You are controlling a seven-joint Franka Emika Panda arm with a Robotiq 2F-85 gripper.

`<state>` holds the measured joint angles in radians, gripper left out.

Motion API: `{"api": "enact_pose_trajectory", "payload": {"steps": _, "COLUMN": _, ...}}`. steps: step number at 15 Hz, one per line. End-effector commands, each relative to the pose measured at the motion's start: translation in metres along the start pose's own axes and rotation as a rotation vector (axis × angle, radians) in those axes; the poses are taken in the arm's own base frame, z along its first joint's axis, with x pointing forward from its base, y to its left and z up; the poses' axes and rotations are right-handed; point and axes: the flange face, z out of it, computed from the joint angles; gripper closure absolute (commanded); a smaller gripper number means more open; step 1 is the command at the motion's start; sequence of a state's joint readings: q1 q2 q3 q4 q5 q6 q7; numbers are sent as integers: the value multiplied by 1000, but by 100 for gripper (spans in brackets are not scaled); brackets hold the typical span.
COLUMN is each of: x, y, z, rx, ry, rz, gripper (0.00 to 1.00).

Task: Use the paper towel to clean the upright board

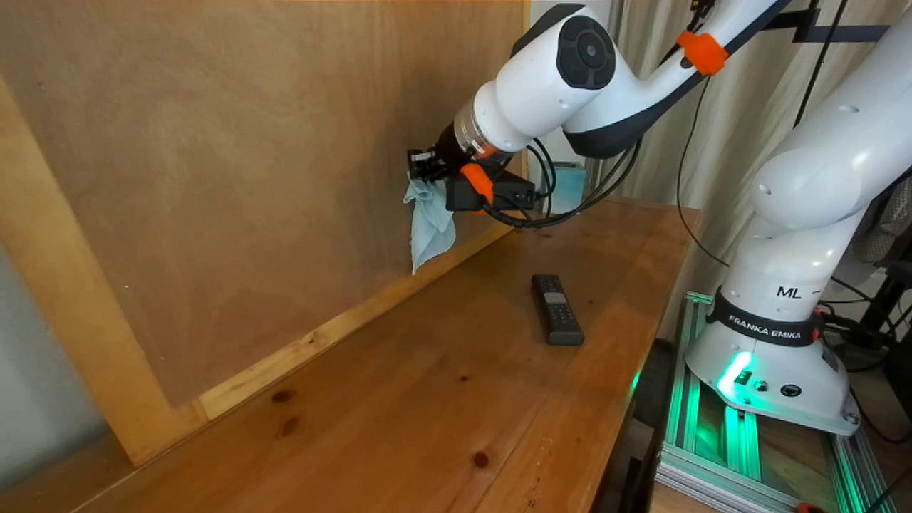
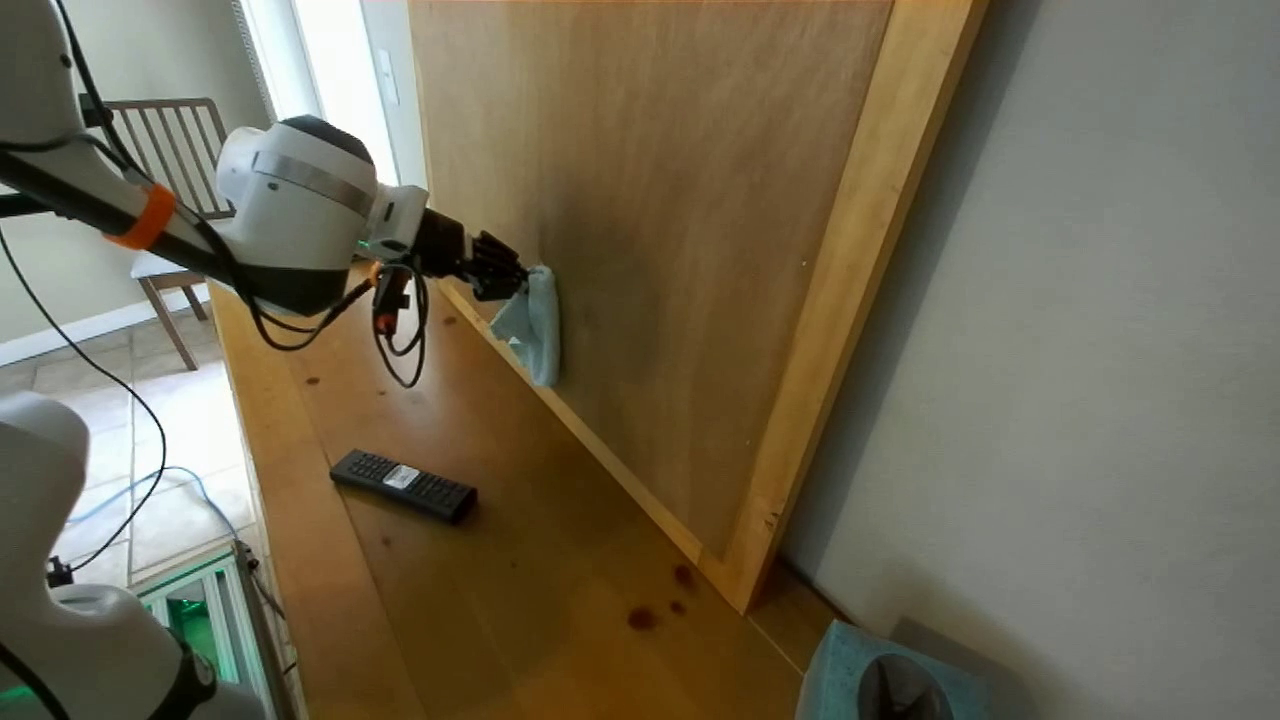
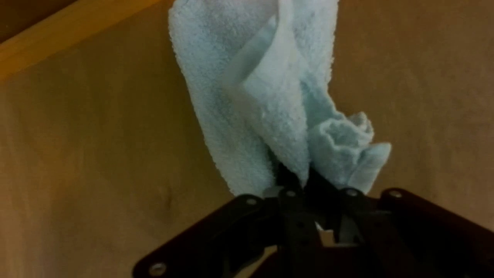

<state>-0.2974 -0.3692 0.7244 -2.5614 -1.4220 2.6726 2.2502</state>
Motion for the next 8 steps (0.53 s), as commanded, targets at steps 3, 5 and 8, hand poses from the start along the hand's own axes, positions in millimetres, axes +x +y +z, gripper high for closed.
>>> {"api": "enact_pose_trajectory", "payload": {"steps": 3, "x": 38, "y": 4, "z": -5, "rx": -20, "ry": 77, "rz": 73, "gripper": 98}}
{"api": "enact_pose_trajectory", "payload": {"steps": 5, "x": 49, "y": 3, "z": -11, "rx": -10, "ry": 97, "rz": 101, "gripper": 98}}
{"api": "enact_pose_trajectory", "payload": {"steps": 8, "x": 63, "y": 1, "z": -23, "rx": 10, "ry": 131, "rz": 145, "gripper": 98}}
